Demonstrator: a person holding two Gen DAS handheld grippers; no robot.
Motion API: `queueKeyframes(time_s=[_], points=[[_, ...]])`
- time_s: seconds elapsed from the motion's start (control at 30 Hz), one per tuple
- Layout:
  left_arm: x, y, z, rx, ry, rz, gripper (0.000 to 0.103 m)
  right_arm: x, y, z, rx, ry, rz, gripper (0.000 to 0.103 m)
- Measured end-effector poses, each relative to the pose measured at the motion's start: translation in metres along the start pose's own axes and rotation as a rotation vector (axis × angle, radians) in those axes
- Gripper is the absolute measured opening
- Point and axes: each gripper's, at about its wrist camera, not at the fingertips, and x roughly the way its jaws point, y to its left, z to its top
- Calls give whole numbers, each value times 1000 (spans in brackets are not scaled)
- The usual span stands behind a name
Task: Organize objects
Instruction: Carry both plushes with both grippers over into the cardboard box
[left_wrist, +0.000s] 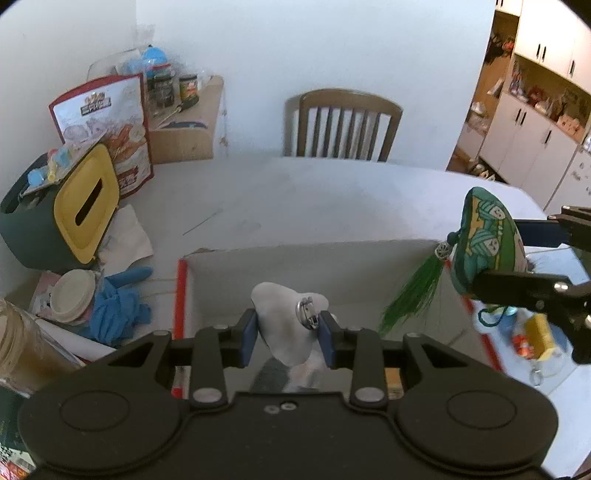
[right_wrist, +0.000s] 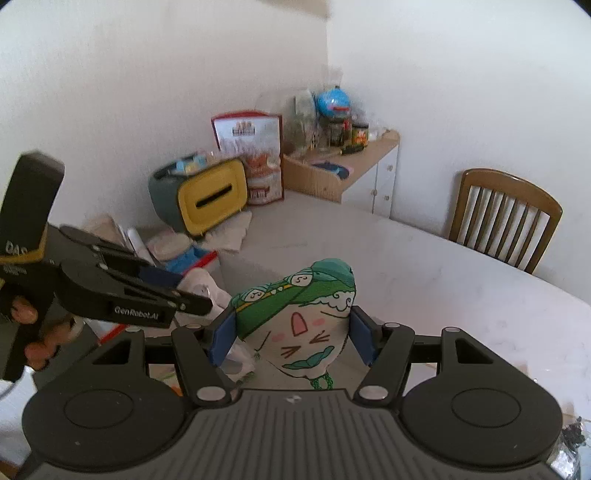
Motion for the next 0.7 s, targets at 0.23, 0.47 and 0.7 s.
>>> queueKeyframes(time_s=[0.23, 0.47, 0.7], points=[[30, 8, -1, 26, 51, 25, 33, 52, 10, -19, -24, 97, -14, 64], [60, 2, -2, 93, 97, 69, 33, 87, 23, -35, -60, 189, -11, 64], [78, -3, -4, 133, 158, 91, 33, 104, 27, -45, -71, 268, -24, 65]])
